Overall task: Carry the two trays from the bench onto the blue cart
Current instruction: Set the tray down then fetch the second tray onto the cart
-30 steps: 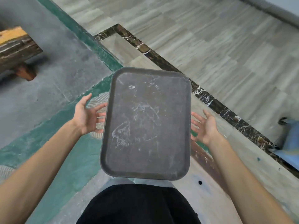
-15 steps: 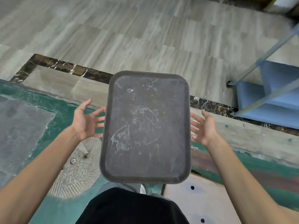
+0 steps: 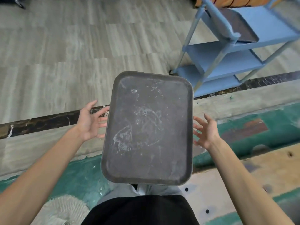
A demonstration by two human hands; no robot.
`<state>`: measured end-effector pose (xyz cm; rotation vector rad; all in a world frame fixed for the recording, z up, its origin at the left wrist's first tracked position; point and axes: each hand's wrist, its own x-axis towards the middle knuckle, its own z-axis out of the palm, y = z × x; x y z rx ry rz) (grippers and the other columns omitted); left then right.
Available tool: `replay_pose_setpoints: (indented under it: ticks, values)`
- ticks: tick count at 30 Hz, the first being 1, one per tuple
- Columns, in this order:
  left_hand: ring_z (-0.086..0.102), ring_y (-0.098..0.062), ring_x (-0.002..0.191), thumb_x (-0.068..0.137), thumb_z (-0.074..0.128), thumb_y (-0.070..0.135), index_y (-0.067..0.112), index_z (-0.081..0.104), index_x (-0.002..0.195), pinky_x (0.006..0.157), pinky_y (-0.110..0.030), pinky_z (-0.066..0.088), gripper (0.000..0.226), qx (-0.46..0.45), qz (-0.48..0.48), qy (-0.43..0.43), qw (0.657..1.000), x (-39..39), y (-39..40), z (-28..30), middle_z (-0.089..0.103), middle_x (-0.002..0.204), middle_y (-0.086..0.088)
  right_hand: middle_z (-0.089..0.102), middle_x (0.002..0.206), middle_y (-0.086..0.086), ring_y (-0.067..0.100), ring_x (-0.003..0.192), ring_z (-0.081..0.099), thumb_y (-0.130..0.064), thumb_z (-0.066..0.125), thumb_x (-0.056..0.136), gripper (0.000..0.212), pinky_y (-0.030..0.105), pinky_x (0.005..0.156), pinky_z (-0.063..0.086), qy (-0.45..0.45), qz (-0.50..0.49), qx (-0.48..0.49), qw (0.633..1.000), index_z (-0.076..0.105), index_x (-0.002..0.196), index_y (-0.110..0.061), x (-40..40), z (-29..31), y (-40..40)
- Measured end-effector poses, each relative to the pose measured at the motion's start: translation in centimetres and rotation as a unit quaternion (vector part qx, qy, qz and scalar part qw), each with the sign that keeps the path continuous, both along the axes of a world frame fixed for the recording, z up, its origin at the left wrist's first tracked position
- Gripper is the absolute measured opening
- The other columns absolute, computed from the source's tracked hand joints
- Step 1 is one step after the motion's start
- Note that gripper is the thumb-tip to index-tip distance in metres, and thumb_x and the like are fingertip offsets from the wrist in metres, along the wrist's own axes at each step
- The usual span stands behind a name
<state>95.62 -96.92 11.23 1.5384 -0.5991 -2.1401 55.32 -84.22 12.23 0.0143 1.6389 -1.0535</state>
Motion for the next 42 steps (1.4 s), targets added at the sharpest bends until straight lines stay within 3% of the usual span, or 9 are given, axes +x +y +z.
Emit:
replay_pose_setpoints:
  ticks: [5, 9, 14, 17, 21, 25, 32, 38, 42]
  values:
    - [0.061, -0.021, 0.108, 0.077, 0.042, 0.078, 0.038, 0.071, 0.120, 0.095, -0.057, 0.038, 0.066, 0.004, -0.094, -0.010, 0.996, -8.8, -5.6, 0.1, 0.074, 0.109, -0.001, 0.067, 0.109, -0.002, 0.019, 0.105, 0.059, -0.063, 0.042, 0.094, 0.051, 0.040, 0.072, 0.041, 0.009, -0.099, 0.007, 0.995, 0.074, 0.117, -0.031, -5.9, 0.0, 0.6]
    - [0.060, -0.023, 0.109, 0.076, 0.043, 0.078, 0.036, 0.069, 0.125, 0.087, -0.053, 0.043, 0.069, 0.011, -0.155, -0.014, 0.988, -16.7, -9.6, -0.1, 0.067, 0.121, -0.005, 0.066, 0.101, -0.004, 0.018, 0.094, 0.057, -0.064, 0.043, 0.092, 0.049, 0.039, 0.069, 0.039, 0.005, -0.158, 0.012, 0.987, 0.076, 0.109, -0.032, -11.6, -0.7, 0.5]
    - [0.060, -0.023, 0.111, 0.077, 0.043, 0.077, 0.036, 0.066, 0.128, 0.089, -0.053, 0.042, 0.069, 0.001, -0.223, -0.039, 0.974, -27.8, -14.4, -0.1, 0.066, 0.125, -0.005, 0.066, 0.099, -0.002, 0.019, 0.096, 0.059, -0.064, 0.045, 0.092, 0.050, 0.041, 0.070, 0.040, -0.008, -0.216, 0.011, 0.976, 0.076, 0.111, -0.029, -19.3, -1.5, -0.6]
    - [0.060, -0.024, 0.111, 0.077, 0.045, 0.077, 0.037, 0.066, 0.128, 0.099, -0.056, 0.036, 0.069, -0.001, -0.257, -0.040, 0.966, -34.4, -17.1, 0.4, 0.066, 0.124, -0.004, 0.066, 0.106, 0.000, 0.020, 0.101, 0.059, -0.064, 0.044, 0.093, 0.051, 0.041, 0.071, 0.042, -0.002, -0.247, 0.012, 0.969, 0.075, 0.114, -0.029, -23.8, -0.8, -1.2]
    - [0.061, -0.024, 0.116, 0.077, 0.046, 0.078, 0.036, 0.069, 0.126, 0.104, -0.059, 0.032, 0.069, -0.009, -0.288, -0.027, 0.957, -42.3, -19.9, 1.5, 0.067, 0.128, -0.005, 0.065, 0.115, 0.001, 0.022, 0.107, 0.058, -0.064, 0.042, 0.094, 0.054, 0.045, 0.081, 0.045, 0.004, -0.282, 0.005, 0.959, 0.076, 0.116, -0.028, -29.8, 0.3, -1.7]
    - [0.061, -0.022, 0.112, 0.079, 0.044, 0.077, 0.035, 0.066, 0.129, 0.104, -0.059, 0.032, 0.069, -0.023, -0.315, -0.013, 0.949, -49.8, -21.8, 2.5, 0.064, 0.130, -0.006, 0.061, 0.111, 0.001, 0.021, 0.100, 0.055, -0.063, 0.043, 0.094, 0.053, 0.043, 0.087, 0.043, 0.018, -0.311, -0.004, 0.950, 0.074, 0.118, -0.027, -35.2, 1.4, -2.4]
    - [0.059, -0.024, 0.119, 0.072, 0.048, 0.080, 0.036, 0.070, 0.125, 0.099, -0.061, 0.034, 0.072, -0.029, -0.360, 0.004, 0.932, -62.2, -26.3, 2.6, 0.065, 0.131, -0.006, 0.062, 0.103, -0.002, 0.019, 0.092, 0.055, -0.060, 0.046, 0.093, 0.045, 0.040, 0.074, 0.039, 0.037, -0.343, 0.001, 0.939, 0.074, 0.111, -0.029, -44.7, 2.5, -4.6]
    - [0.061, -0.027, 0.111, 0.063, 0.053, 0.082, 0.035, 0.073, 0.121, 0.093, -0.060, 0.038, 0.077, -0.048, -0.394, 0.018, 0.918, -74.3, -31.5, 2.0, 0.066, 0.120, -0.006, 0.060, 0.106, -0.001, 0.020, 0.098, 0.054, -0.059, 0.053, 0.089, 0.040, 0.042, 0.085, 0.040, 0.055, -0.364, -0.008, 0.930, 0.074, 0.107, -0.030, -54.9, 2.5, -8.7]
    - [0.059, -0.027, 0.116, 0.065, 0.050, 0.082, 0.036, 0.068, 0.127, 0.093, -0.061, 0.040, 0.080, -0.067, -0.414, 0.031, 0.907, -82.1, -34.9, 3.8, 0.062, 0.126, -0.006, 0.060, 0.103, -0.003, 0.019, 0.093, 0.053, -0.057, 0.054, 0.089, 0.035, 0.038, 0.078, 0.040, 0.066, -0.375, -0.006, 0.925, 0.073, 0.105, -0.032, -61.7, 4.2, -11.5]
